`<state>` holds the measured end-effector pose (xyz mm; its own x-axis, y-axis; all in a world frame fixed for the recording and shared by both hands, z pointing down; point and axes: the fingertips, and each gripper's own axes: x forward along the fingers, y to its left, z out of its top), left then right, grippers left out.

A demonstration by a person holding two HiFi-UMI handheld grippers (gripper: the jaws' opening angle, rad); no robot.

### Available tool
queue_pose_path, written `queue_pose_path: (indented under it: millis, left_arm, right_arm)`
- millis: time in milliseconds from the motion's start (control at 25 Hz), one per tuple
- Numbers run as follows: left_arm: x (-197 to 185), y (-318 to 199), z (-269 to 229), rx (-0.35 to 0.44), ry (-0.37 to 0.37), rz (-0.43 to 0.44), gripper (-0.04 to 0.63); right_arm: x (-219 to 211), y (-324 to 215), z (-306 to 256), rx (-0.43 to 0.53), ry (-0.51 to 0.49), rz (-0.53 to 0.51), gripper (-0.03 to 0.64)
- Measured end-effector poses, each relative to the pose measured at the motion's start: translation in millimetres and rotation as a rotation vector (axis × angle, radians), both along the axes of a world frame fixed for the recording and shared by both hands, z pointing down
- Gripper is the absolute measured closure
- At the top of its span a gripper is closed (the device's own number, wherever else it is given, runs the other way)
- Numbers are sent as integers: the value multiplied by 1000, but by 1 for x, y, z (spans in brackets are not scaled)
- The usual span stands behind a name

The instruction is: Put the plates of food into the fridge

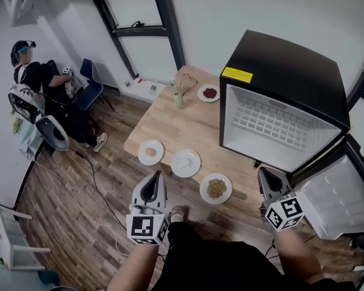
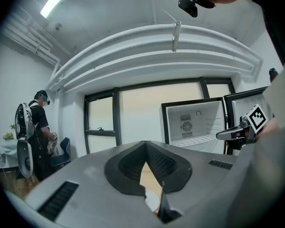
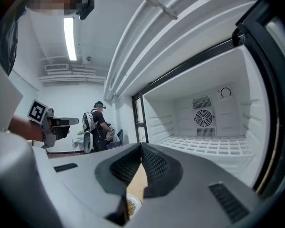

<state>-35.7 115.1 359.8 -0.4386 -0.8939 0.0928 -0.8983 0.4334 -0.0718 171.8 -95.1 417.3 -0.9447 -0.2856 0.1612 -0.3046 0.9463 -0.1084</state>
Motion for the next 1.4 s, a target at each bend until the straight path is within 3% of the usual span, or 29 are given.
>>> queue_pose_path:
  millis: [200, 440, 880, 1080, 1280, 1400]
  left_arm:
    - [-47, -9, 16, -8, 46, 24, 592]
    - [-96, -39, 21, -24, 49, 127, 592]
    - [-165, -110, 38, -62, 53, 410, 592]
    - [-177, -135, 49, -75, 63, 536, 592]
    - [-159, -153, 66, -83, 28, 693, 592]
    - [-145, -164, 71, -82, 52, 767, 592]
  right_arm:
    - [-35, 3, 6, -12, 24, 17, 595]
    - [-64, -7, 15, -16, 60, 116, 595]
    - [-94, -16, 20, -31, 90, 400, 595]
    - [-94, -7, 27, -46, 106, 511, 595]
    - [-85, 22, 31, -58, 108, 617, 595]
    - [-85, 45, 40, -52, 149, 606, 595]
